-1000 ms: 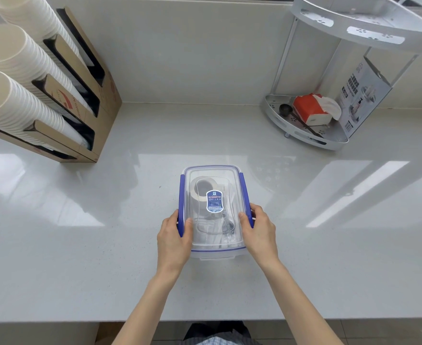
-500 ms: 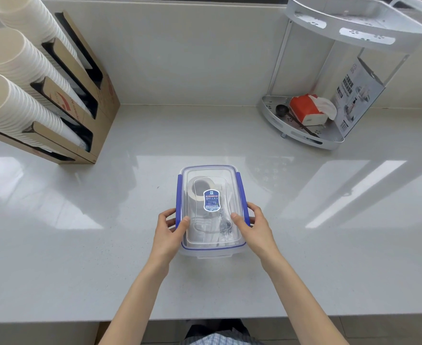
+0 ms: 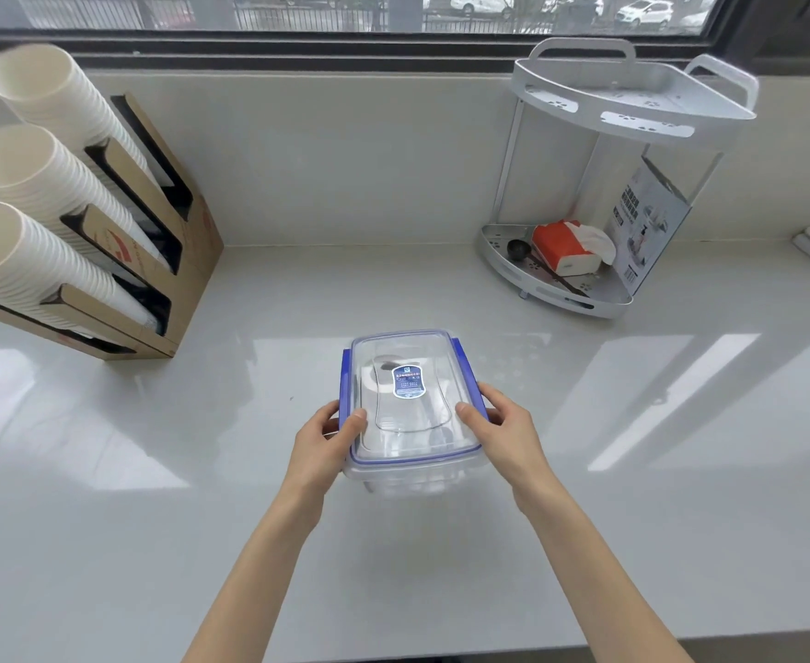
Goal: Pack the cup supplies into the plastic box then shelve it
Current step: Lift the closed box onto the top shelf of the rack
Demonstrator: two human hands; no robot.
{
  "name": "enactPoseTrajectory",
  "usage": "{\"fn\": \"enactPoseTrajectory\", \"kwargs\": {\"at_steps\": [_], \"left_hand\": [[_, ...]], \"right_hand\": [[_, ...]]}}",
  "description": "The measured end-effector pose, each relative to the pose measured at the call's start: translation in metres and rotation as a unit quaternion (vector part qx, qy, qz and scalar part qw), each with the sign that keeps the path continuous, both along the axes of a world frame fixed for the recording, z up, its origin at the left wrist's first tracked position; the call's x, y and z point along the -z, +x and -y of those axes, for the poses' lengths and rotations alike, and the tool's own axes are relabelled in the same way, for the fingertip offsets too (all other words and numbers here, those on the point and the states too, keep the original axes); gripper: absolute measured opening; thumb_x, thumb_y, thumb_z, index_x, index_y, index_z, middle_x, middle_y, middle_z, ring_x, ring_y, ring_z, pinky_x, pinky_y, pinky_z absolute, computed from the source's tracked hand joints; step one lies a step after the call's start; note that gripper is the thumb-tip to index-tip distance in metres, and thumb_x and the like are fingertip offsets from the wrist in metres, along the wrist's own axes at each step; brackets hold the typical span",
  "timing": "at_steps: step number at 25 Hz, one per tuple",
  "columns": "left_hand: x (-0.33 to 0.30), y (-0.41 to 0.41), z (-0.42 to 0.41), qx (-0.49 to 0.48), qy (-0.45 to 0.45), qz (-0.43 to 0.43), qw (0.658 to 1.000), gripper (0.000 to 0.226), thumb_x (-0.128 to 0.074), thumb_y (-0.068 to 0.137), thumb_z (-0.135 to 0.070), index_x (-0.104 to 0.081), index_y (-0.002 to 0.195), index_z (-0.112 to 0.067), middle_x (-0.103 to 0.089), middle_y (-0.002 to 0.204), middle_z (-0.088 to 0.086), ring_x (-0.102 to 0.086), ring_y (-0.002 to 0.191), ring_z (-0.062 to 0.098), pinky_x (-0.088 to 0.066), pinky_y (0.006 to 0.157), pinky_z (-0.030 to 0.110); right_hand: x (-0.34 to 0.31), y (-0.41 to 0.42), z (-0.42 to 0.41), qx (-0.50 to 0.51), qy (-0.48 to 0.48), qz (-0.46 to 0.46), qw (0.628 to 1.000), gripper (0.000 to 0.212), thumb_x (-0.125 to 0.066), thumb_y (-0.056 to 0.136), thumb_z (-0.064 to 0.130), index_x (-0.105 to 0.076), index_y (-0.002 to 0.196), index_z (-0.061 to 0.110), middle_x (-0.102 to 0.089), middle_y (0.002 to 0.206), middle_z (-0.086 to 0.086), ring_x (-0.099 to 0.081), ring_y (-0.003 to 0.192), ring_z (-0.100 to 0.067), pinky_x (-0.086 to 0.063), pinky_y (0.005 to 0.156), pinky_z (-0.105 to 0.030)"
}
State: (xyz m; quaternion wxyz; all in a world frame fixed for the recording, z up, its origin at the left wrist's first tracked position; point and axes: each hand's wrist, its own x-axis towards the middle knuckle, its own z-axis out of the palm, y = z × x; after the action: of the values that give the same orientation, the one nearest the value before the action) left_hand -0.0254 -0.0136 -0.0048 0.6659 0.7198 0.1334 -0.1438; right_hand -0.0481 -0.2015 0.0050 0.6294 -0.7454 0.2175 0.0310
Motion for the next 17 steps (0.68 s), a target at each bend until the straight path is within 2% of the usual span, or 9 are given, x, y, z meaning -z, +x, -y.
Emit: {"fn": "enactPoseTrajectory", "kwargs": {"at_steps": [4, 6, 9, 13, 14, 17], "left_hand": [[-0.027, 0.020, 0.015, 0.008, -0.017, 0.043, 0.999, 0.038, -0.056, 0.085, -0.026, -0.052, 0.122, -0.015, -0.062, 0.112, 0.013, -0.059, 0.084, 0.023, -0.048, 0.070, 0.031], [-0.045, 0.034, 0.024, 0.011, -0.024, 0.067, 0.997, 0.041, -0.057, 0.085, -0.026, -0.050, 0.124, -0.015, -0.062, 0.114, 0.013, -0.059, 0.086, 0.023, -0.049, 0.074, 0.036], [-0.072, 0.054, 0.037, 0.017, -0.034, 0.091, 0.995, 0.045, -0.058, 0.084, -0.027, -0.048, 0.126, -0.014, -0.063, 0.115, 0.010, -0.060, 0.088, 0.023, -0.050, 0.084, 0.042], [-0.112, 0.078, 0.059, 0.030, -0.068, 0.133, 0.988, 0.044, -0.057, 0.085, -0.025, -0.048, 0.126, -0.010, -0.065, 0.098, 0.000, -0.061, 0.081, 0.013, -0.050, 0.075, 0.031], [-0.120, 0.082, 0.064, 0.032, -0.073, 0.141, 0.987, 0.045, -0.058, 0.085, -0.026, -0.047, 0.126, -0.010, -0.065, 0.097, -0.002, -0.061, 0.081, 0.010, -0.050, 0.073, 0.029], [-0.144, 0.096, 0.078, 0.037, -0.085, 0.159, 0.983, 0.049, -0.059, 0.083, -0.029, -0.046, 0.127, -0.009, -0.064, 0.101, 0.000, -0.062, 0.081, 0.008, -0.049, 0.068, 0.026]], "right_hand": [[-0.029, 0.018, 0.019, 0.005, -0.003, 0.046, 0.999, 0.046, -0.060, 0.084, 0.026, -0.051, 0.129, 0.025, -0.069, 0.100, -0.011, -0.063, 0.092, -0.026, -0.048, 0.090, -0.036], [-0.048, 0.028, 0.031, 0.006, -0.006, 0.070, 0.997, 0.045, -0.060, 0.084, 0.026, -0.050, 0.128, 0.025, -0.068, 0.100, -0.009, -0.063, 0.087, -0.021, -0.049, 0.083, -0.028], [-0.077, 0.043, 0.044, 0.001, -0.018, 0.110, 0.994, 0.044, -0.060, 0.084, 0.025, -0.051, 0.128, 0.022, -0.067, 0.089, 0.000, -0.062, 0.076, -0.010, -0.048, 0.072, -0.020], [-0.119, 0.065, 0.068, 0.000, -0.048, 0.176, 0.983, 0.036, -0.061, 0.084, 0.020, -0.058, 0.120, 0.018, -0.062, 0.078, 0.012, -0.059, 0.068, 0.001, -0.048, 0.064, -0.010], [-0.128, 0.070, 0.074, 0.001, -0.057, 0.185, 0.981, 0.035, -0.061, 0.084, 0.020, -0.059, 0.119, 0.017, -0.063, 0.078, 0.012, -0.060, 0.071, -0.002, -0.048, 0.067, -0.011], [-0.157, 0.083, 0.092, -0.001, -0.070, 0.198, 0.978, 0.041, -0.061, 0.084, 0.024, -0.056, 0.123, 0.018, -0.063, 0.081, 0.005, -0.060, 0.077, -0.011, -0.049, 0.076, -0.025]]}}
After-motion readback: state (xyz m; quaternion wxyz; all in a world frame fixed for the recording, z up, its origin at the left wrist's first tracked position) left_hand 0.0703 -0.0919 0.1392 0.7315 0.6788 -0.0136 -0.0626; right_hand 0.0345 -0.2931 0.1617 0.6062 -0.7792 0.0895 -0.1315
